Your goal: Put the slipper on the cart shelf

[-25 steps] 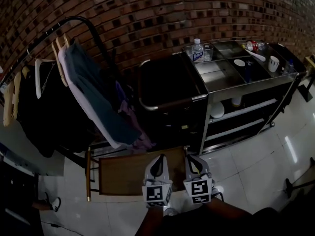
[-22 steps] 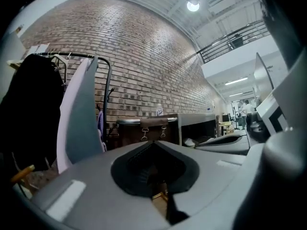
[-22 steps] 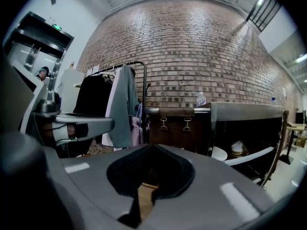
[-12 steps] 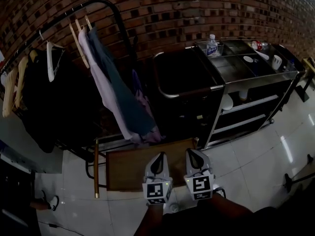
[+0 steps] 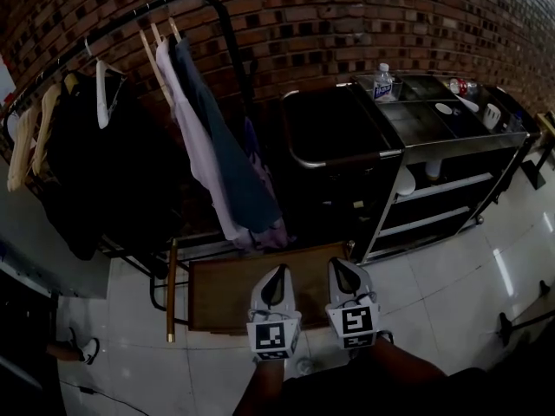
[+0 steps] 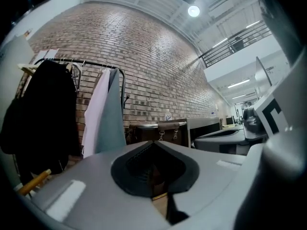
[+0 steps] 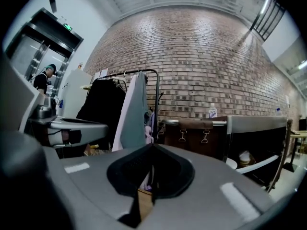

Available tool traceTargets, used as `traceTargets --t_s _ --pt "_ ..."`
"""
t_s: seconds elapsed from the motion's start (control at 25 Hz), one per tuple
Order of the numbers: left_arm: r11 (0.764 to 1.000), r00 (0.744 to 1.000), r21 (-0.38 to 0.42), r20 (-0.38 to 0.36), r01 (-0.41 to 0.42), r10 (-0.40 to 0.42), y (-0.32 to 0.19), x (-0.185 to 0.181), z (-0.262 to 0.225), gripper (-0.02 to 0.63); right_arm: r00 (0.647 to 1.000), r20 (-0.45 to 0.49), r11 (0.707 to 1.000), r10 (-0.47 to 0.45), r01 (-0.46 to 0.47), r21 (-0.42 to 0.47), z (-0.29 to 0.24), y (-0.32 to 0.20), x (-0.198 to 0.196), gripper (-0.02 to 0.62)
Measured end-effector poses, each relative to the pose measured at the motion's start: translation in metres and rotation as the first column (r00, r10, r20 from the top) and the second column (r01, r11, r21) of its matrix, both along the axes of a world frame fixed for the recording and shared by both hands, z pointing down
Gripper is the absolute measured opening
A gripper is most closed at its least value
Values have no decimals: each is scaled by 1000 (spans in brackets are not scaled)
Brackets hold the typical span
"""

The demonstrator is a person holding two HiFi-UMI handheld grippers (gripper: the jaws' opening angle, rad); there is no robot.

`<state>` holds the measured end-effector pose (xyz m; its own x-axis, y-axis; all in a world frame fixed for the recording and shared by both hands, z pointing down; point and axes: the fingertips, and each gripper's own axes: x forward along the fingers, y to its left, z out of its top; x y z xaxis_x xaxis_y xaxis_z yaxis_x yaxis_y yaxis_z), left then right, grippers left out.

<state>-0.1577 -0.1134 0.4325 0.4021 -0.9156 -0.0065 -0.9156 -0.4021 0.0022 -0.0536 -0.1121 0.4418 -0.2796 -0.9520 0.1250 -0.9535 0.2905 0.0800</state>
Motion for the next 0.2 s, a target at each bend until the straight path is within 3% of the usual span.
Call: traceTargets --t_s 0.2 --pt "1000 1000 -15 2 9 -9 1 -4 5 15 1000 -3 1000 3 -3 29 -7 -4 -2 2"
